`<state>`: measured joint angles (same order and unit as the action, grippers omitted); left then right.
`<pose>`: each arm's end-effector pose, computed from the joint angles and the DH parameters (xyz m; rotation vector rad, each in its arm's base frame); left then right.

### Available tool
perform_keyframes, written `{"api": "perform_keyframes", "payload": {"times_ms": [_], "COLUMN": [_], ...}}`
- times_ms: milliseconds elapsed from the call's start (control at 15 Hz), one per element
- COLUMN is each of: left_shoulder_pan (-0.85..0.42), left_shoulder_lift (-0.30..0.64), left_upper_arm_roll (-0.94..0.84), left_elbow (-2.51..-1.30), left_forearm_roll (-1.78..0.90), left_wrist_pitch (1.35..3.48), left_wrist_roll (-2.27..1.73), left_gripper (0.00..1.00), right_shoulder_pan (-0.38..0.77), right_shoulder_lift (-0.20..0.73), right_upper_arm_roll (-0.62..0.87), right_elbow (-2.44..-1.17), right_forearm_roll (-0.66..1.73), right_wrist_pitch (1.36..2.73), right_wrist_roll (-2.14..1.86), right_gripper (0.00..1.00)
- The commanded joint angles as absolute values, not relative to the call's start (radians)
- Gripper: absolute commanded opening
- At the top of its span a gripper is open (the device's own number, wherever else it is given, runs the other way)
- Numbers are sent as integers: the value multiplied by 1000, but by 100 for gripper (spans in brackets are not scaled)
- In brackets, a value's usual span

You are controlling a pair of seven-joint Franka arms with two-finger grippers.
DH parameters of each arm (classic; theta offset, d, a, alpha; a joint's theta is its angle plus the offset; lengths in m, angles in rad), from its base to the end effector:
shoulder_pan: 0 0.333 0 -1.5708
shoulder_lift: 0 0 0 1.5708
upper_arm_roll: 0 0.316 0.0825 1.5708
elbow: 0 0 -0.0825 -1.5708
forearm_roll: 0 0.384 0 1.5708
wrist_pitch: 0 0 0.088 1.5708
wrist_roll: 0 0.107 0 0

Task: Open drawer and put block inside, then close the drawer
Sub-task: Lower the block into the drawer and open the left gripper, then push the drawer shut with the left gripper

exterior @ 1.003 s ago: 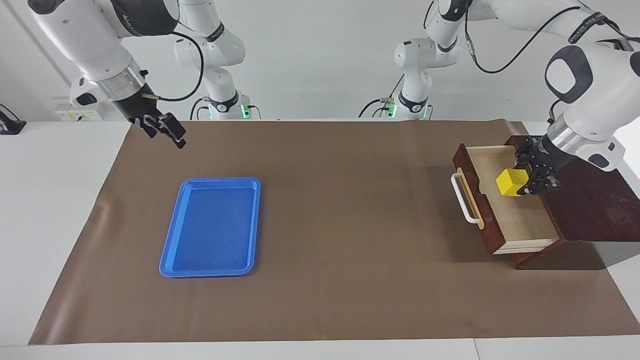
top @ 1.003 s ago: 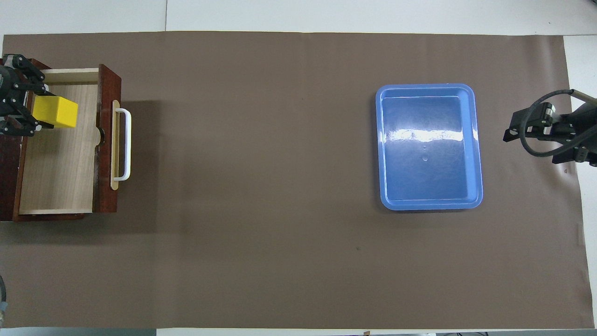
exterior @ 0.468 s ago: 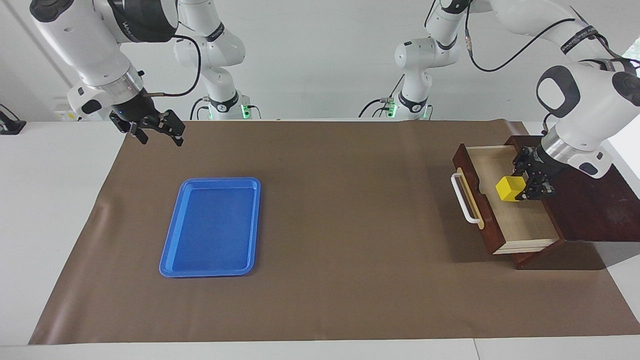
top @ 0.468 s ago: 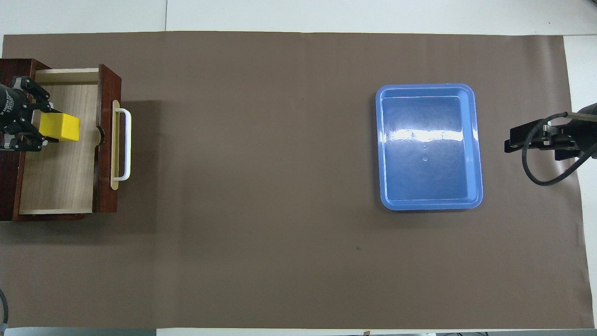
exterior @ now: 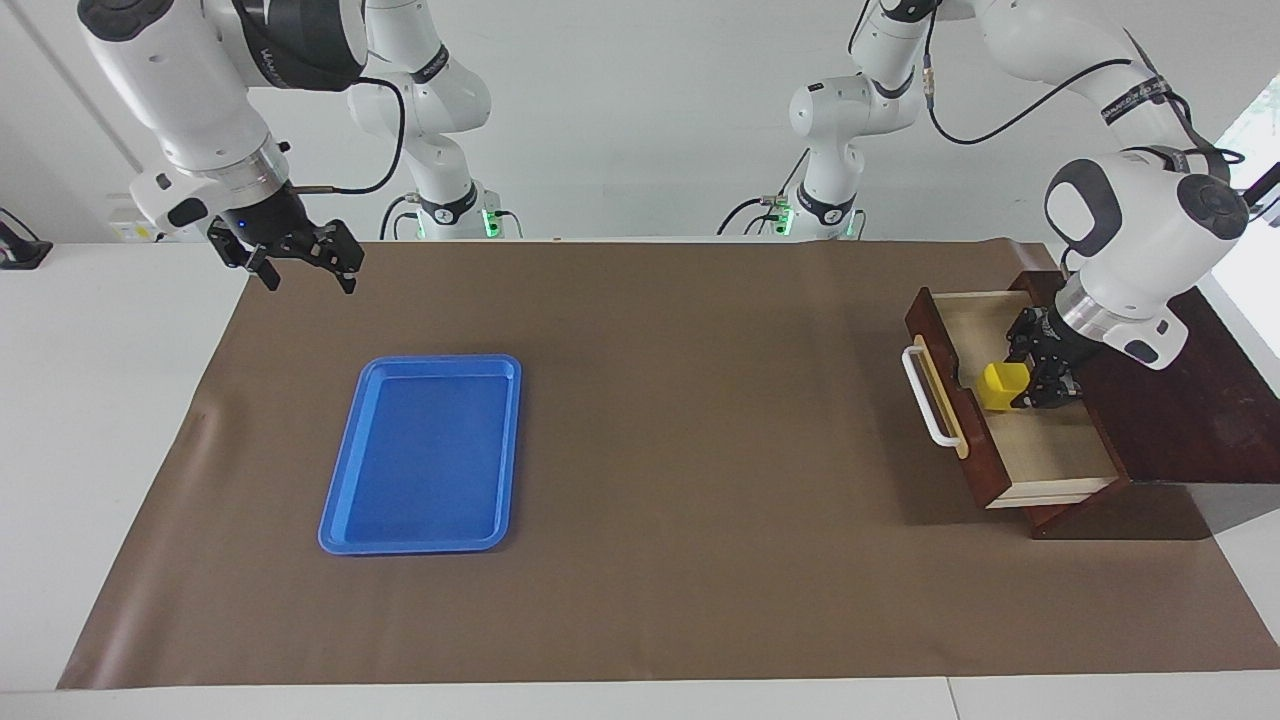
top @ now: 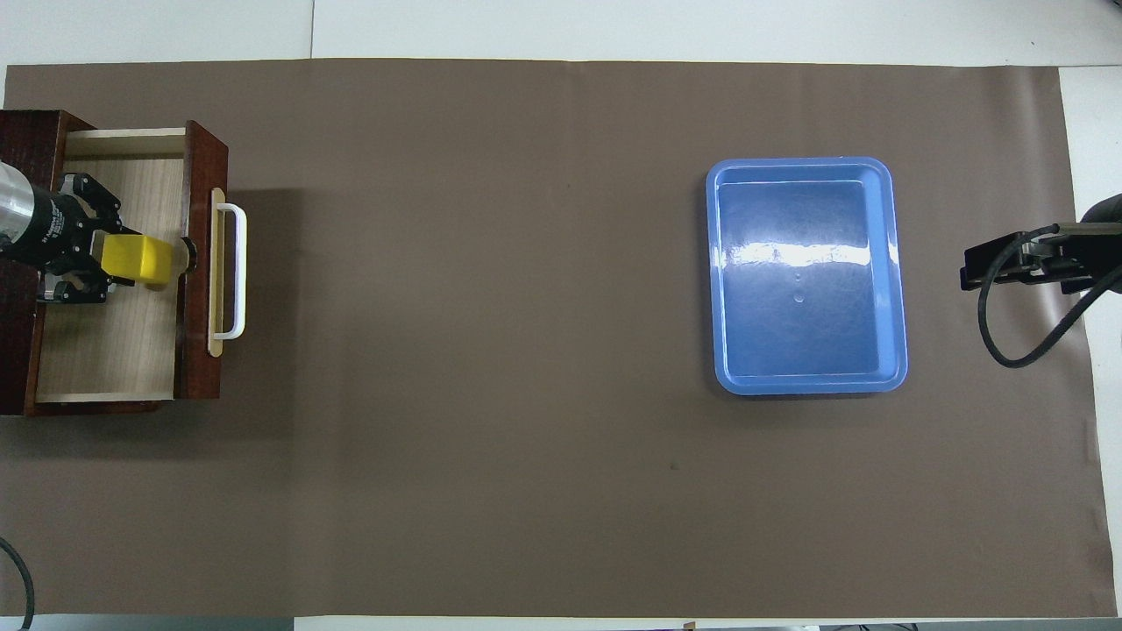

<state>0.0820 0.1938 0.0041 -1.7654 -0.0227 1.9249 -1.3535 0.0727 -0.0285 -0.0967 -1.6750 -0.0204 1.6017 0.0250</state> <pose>0.6106 0.0510 0.4482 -2.3504 -2.0777 0.0623 0.5455 -0.0159 0.5936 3.1223 -0.0747 -0.0702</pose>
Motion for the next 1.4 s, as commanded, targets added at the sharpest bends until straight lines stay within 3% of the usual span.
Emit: {"api": "perform_keyframes", "payload": {"times_ms": [0, 334, 468, 602, 1070, 1337], "left_shoulder_pan": [86, 87, 87, 87, 37, -66], "left_shoulder_lift": [143, 137, 137, 140, 161, 178], "left_upper_arm_roll": [2, 2, 2, 2, -6, -6], "left_elbow": [-1851, -1864, -1862, -1855, -1652, -1628], "left_forearm_roll": [-8, -8, -8, -8, 3, 3], "left_wrist_pitch": [1988, 1997, 1999, 1997, 1824, 1830], "left_wrist_roll": [-1342, -1342, -1341, -1338, -1383, -1593], "left_gripper": [0, 0, 55, 100, 100, 100], "right_shoulder_pan": [61, 61, 61, 61, 63, 60], "right_shoulder_lift": [-46, -51, -52, -52, -54, -54], "right_upper_arm_roll": [-92, -92, -91, -91, -91, -92], "right_elbow": [-1692, -1701, -1703, -1703, -1703, -1698], "right_forearm_roll": [-37, -35, -35, -35, -35, -34], "right_wrist_pitch": [1595, 1594, 1594, 1594, 1591, 1572], "right_wrist_roll": [-18, -20, -20, -20, -18, -11], "right_gripper": [100, 100, 100, 100, 100, 100]}}
